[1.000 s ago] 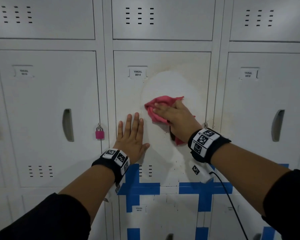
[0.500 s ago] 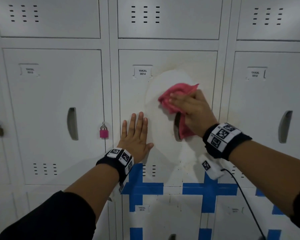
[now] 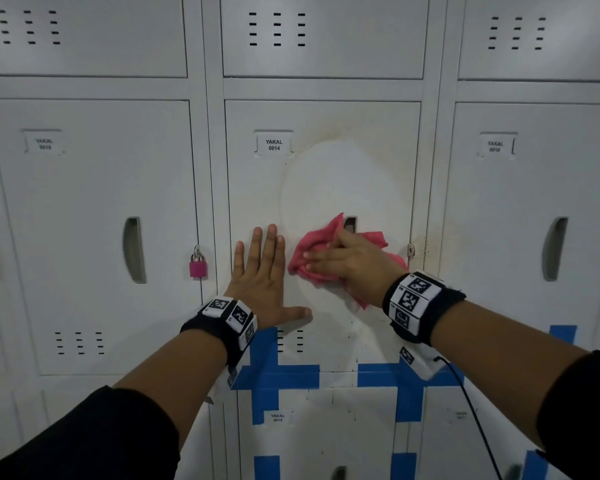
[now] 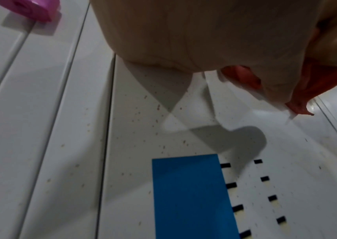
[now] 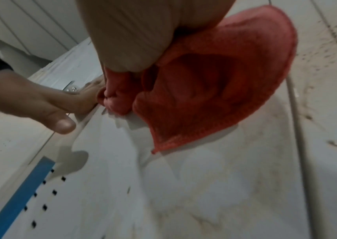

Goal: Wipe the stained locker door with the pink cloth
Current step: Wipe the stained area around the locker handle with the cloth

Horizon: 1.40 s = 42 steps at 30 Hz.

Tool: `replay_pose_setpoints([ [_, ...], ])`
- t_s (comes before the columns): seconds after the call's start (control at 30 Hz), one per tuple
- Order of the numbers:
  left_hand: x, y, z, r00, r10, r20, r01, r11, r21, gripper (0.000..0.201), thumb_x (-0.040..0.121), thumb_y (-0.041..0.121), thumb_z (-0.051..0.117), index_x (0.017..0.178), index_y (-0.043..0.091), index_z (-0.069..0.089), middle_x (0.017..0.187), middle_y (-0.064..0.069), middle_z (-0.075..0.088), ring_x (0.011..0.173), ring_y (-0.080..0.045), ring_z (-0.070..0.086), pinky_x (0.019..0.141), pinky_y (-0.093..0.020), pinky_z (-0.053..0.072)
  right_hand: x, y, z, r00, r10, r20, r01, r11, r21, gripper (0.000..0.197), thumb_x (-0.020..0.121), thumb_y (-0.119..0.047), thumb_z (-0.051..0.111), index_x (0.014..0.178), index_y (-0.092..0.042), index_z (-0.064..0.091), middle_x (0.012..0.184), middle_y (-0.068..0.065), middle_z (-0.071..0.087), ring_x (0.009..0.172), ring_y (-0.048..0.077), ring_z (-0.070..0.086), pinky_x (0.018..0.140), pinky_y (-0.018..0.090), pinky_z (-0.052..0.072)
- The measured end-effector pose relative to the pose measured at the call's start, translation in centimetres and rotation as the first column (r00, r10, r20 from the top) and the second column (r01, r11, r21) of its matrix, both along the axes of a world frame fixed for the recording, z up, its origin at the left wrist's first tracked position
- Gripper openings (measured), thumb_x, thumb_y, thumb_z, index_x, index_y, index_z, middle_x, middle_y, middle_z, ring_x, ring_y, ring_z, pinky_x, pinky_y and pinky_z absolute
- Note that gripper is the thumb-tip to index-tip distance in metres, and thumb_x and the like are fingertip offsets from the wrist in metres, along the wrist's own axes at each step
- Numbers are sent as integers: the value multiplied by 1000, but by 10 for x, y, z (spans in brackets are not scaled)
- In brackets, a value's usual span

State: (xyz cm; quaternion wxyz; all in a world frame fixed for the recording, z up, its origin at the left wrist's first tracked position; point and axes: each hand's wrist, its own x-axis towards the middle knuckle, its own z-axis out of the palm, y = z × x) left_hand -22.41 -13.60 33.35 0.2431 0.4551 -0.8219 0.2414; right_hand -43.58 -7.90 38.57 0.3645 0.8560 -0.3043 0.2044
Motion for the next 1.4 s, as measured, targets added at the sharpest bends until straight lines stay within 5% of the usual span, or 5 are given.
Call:
replay_pose_setpoints([
  [0.27, 0, 2, 0, 1000, -2, -5, 2, 1000, -7, 136, 59, 92, 35, 141, 6, -32, 149, -13, -42, 136, -33, -38, 110, -53, -24, -26, 14, -8, 981, -23, -191, 35, 997, 62, 18, 86, -27, 60, 94, -23, 75, 105, -10, 71, 94, 19, 55, 87, 37, 45],
  [0.5, 0, -1, 0, 1000, 16, 10, -16, 1000, -27, 133, 62, 86, 39, 138, 8, -38, 145, -12, -47, 134, -33, -42, 109, -54, -25, -36, 22, 51, 894, 69, 444, 60, 961, -269, 30, 86, -6, 58, 114, -12, 69, 121, 4, 65, 106, 28, 49, 96, 28, 37],
  [0.73, 0, -4, -1, 1000, 20, 21, -19, 998, -66, 134, 60, 87, 38, 141, 7, -33, 149, -13, -41, 138, -34, -35, 110, -53, -23, -43, 12, 34, 828, -183, 530, 278, 955, -105, 56, 84, 2, 55, 137, -17, 51, 139, 2, 51, 110, 32, 48, 98, 39, 42],
  [1.23, 0, -18, -10, 999, -17, -31, 12, 989, -148, 94, 85, 67, 18, 147, 7, -19, 154, -12, -30, 142, -33, -25, 113, -51, -17, -21, 26, -45, 779, -214, 589, 347, 930, -121, 54, 74, 1, 76, 125, -4, 60, 112, 15, 68, 78, 31, 56, 67, 39, 56],
  [1.4, 0, -20, -11, 1000, -8, -22, 4, 981, -191, 91, 87, 63, 19, 148, 6, -16, 155, -14, -27, 143, -34, -22, 113, -50, -18, -13, 47, -49, 727, -248, 640, 291, 956, 40, 50, 75, 3, 68, 124, -7, 62, 112, 15, 66, 97, 31, 60, 89, 35, 46],
])
